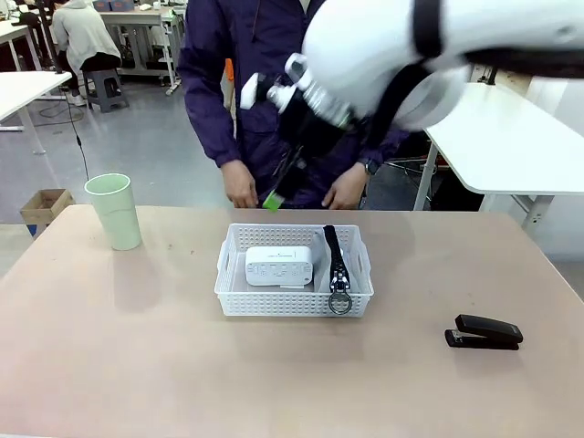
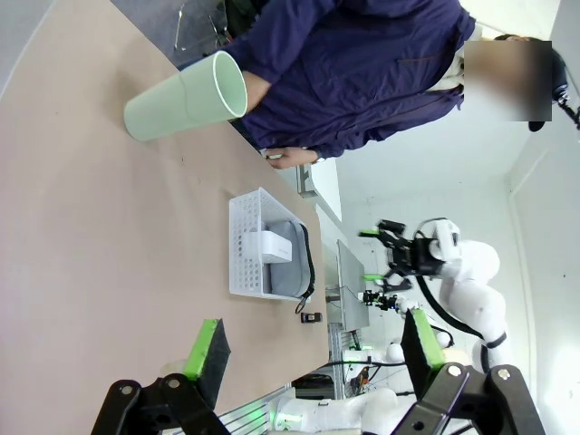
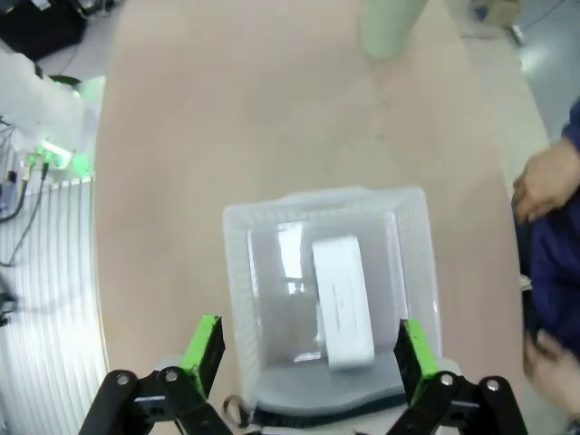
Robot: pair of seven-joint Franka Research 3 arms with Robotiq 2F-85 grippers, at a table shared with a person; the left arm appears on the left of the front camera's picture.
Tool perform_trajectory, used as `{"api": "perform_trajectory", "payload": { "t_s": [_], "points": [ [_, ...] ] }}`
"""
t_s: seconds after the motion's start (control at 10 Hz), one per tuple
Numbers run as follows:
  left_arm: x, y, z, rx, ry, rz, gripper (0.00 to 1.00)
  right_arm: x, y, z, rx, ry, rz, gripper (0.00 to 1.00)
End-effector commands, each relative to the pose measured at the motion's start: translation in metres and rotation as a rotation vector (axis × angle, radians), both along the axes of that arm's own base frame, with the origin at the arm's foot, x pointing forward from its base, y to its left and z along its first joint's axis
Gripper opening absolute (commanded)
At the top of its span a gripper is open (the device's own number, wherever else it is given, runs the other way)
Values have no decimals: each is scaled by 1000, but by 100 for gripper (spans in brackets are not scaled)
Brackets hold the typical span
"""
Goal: Efficiently arrange items inside the basket to fit them all.
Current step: Pick up the Digital clock and place it inside the Organizing basket.
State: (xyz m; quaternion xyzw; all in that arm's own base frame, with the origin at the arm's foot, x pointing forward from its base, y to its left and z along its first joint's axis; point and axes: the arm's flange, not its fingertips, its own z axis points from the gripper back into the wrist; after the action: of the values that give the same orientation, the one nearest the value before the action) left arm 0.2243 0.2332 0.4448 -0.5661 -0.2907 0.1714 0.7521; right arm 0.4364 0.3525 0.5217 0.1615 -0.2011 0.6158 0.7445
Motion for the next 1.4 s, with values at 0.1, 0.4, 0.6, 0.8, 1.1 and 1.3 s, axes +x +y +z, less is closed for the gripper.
{"api": "perform_trajectory", "payload": {
  "t_s": [0.1,0.4,0.6,0.8,1.1,1.3],
  "points": [
    [1,0,1,-3,-28,-2,100,-32,-107,52,-54,144,-245,100],
    [1,0,1,-3,-28,-2,100,-43,-261,91,149,267,-571,100],
    [1,0,1,-3,-28,-2,100,-65,-369,81,335,438,-730,100],
    [1,0,1,-3,-28,-2,100,-90,-465,50,542,617,-843,100],
    [1,0,1,-3,-28,-2,100,-127,-552,-17,832,965,-898,100],
    [1,0,1,-3,-28,-2,100,-141,-559,-45,875,1014,-981,100]
  ]
}}
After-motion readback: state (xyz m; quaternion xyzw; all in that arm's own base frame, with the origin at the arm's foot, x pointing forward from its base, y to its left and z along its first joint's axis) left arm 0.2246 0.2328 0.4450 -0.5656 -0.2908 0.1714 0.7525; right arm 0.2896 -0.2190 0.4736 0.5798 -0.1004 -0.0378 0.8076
